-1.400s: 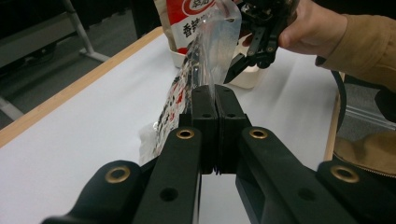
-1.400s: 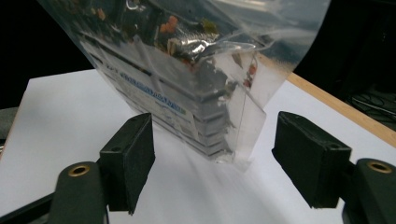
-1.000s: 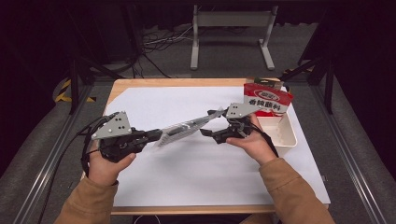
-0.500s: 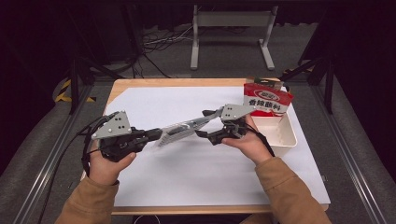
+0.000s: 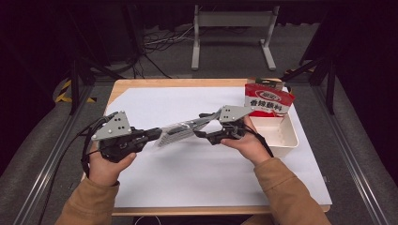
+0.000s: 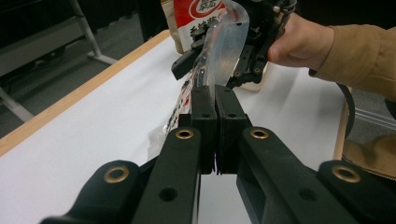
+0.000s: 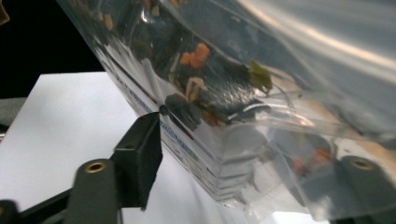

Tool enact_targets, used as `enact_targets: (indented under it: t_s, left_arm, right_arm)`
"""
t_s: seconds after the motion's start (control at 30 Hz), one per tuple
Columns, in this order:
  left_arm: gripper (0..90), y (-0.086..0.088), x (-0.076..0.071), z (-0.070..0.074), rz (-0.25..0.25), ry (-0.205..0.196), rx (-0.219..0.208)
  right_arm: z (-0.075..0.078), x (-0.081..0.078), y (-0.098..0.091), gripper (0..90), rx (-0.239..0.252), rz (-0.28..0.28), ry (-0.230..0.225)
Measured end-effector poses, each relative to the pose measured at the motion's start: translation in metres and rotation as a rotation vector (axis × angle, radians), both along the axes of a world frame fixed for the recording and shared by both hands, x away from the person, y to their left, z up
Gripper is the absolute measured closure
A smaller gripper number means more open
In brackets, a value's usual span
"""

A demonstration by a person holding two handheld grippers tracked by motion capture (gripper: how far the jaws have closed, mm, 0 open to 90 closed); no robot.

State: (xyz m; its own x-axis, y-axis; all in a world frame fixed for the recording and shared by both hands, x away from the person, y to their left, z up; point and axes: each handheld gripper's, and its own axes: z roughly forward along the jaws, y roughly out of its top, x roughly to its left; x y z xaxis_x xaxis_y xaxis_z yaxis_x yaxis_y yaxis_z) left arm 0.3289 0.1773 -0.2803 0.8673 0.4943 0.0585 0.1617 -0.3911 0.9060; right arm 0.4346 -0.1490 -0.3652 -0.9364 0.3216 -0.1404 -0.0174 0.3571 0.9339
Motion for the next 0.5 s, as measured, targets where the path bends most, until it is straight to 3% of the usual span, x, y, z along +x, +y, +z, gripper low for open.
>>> enact_targets:
  t_s: [0.17,0.37,0.5]
  left_arm:
    - [88.1,0.003,0.000,0.001,0.009,-0.012,-0.008]
    - [88.1,0.009,-0.002,0.005,0.024,-0.037,-0.035]
    - [88.0,0.013,-0.003,0.007,0.031,-0.043,-0.053]
  right_arm:
    - [0.004,0.000,-0.001,45.4,-0.036,0.007,-0.020]
    - [0.010,-0.004,0.000,53.2,-0.036,0.042,-0.031]
    - [0.014,-0.007,0.001,57.9,-0.061,0.058,-0.054]
